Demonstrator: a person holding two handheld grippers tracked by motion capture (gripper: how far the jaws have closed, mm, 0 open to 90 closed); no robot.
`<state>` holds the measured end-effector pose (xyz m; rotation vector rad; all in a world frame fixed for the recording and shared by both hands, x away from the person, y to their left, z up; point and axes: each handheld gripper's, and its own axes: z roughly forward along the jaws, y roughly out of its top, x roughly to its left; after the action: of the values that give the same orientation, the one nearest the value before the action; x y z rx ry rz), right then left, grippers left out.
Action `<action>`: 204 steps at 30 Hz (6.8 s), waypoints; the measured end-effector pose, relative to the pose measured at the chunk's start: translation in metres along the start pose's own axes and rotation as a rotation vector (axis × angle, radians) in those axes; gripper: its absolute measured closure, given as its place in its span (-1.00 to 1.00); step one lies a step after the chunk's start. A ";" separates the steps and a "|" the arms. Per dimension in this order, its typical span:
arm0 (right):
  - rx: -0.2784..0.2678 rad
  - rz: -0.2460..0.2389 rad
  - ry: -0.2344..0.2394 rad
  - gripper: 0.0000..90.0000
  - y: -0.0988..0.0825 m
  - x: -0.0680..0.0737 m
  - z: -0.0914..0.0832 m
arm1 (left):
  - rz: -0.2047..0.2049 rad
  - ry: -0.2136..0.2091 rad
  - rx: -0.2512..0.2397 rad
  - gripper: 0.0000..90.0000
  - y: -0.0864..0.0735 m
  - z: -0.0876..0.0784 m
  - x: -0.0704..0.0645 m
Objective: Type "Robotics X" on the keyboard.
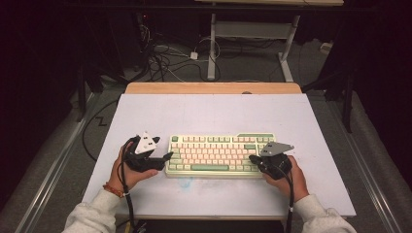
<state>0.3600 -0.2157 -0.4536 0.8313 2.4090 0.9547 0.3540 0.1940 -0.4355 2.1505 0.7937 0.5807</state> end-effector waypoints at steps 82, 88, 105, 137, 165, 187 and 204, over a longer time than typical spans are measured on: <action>-0.133 -0.005 -0.038 1.00 0.005 0.004 -0.033 | 0.169 -0.043 -0.015 0.02 0.029 0.019 -0.010; -0.133 -0.002 -0.038 1.00 0.005 0.003 -0.033 | 0.135 0.000 -0.046 -0.41 0.007 0.007 -0.004; -0.146 0.000 -0.021 1.00 0.025 0.002 -0.027 | 0.023 0.076 -0.023 -0.53 -0.048 -0.025 -0.006; 0.009 -0.058 0.040 1.00 0.061 0.019 0.060 | 0.029 0.046 0.033 -0.58 -0.062 -0.031 -0.015; -0.211 -0.019 0.013 0.90 0.058 0.009 0.003 | 0.027 0.043 0.048 -0.56 -0.064 -0.033 -0.013; -0.307 0.000 -0.132 -0.40 0.015 0.020 -0.039 | 0.015 0.031 0.019 -0.44 -0.060 -0.036 -0.013; -0.270 0.079 -0.183 -0.50 -0.028 0.037 -0.059 | 0.027 -0.133 -0.018 0.87 -0.025 -0.032 -0.012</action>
<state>0.2888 -0.2354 -0.4390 0.8756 2.0503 1.1494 0.3176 0.2144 -0.4371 2.1613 0.6848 0.4517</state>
